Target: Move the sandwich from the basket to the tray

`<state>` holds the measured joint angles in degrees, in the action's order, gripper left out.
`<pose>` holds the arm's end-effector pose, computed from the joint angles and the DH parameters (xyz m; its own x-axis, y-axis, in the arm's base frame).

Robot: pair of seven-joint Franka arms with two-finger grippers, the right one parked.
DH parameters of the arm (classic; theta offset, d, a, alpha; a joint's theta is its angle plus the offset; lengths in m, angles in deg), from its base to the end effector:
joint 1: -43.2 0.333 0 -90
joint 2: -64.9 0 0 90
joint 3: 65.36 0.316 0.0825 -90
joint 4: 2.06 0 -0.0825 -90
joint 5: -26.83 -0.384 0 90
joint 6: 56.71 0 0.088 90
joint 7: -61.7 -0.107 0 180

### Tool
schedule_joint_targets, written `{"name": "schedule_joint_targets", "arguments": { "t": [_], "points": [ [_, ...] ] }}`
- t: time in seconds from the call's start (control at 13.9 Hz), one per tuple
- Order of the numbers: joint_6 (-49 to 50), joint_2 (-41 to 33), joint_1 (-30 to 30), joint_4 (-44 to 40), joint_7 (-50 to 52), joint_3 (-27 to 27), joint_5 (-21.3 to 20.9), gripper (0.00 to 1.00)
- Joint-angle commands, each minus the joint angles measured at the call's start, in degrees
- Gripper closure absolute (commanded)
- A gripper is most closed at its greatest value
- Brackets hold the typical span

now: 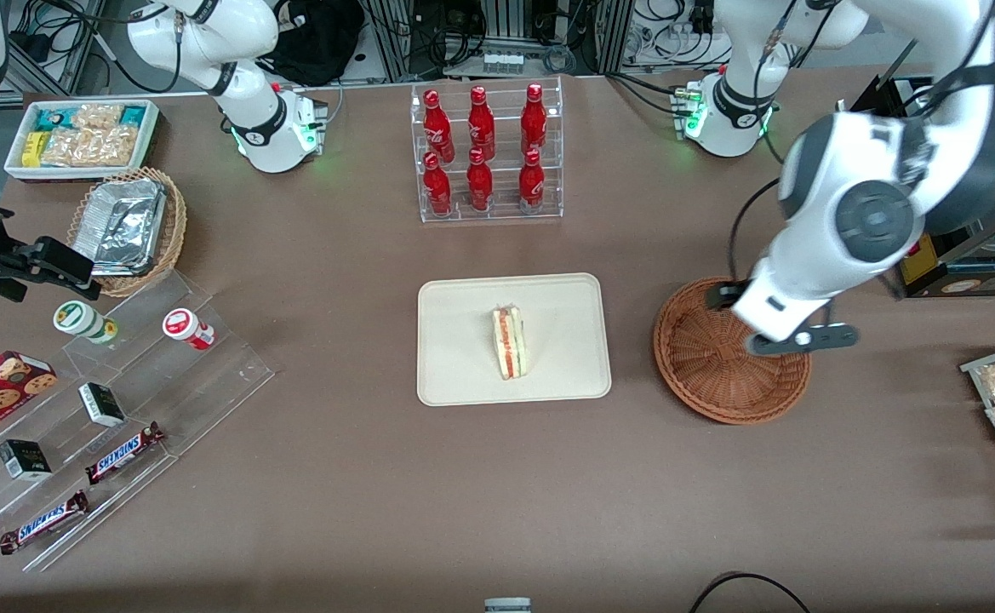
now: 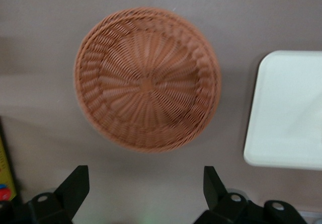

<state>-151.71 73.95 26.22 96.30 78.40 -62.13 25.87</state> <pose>0.5684 -0.1391 0.4727 0.9785 0.0561 -0.1985 0.0397 -0.9955 -0.0855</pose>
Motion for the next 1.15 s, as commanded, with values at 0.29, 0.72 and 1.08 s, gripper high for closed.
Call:
{"name": "schedule_joint_targets", "arguments": {
  "t": [0.29, 0.72, 1.08],
  "points": [
    [10.3, -7.3, 17.1, -2.0, -10.2, -10.5, 0.9, 0.00],
    [13.7, -8.8, 18.8, -7.4, -13.4, -9.1, -0.1, 0.00],
    [14.3, -9.0, 18.8, -8.3, -13.4, -7.6, 0.3, 0.00]
  ]
}}
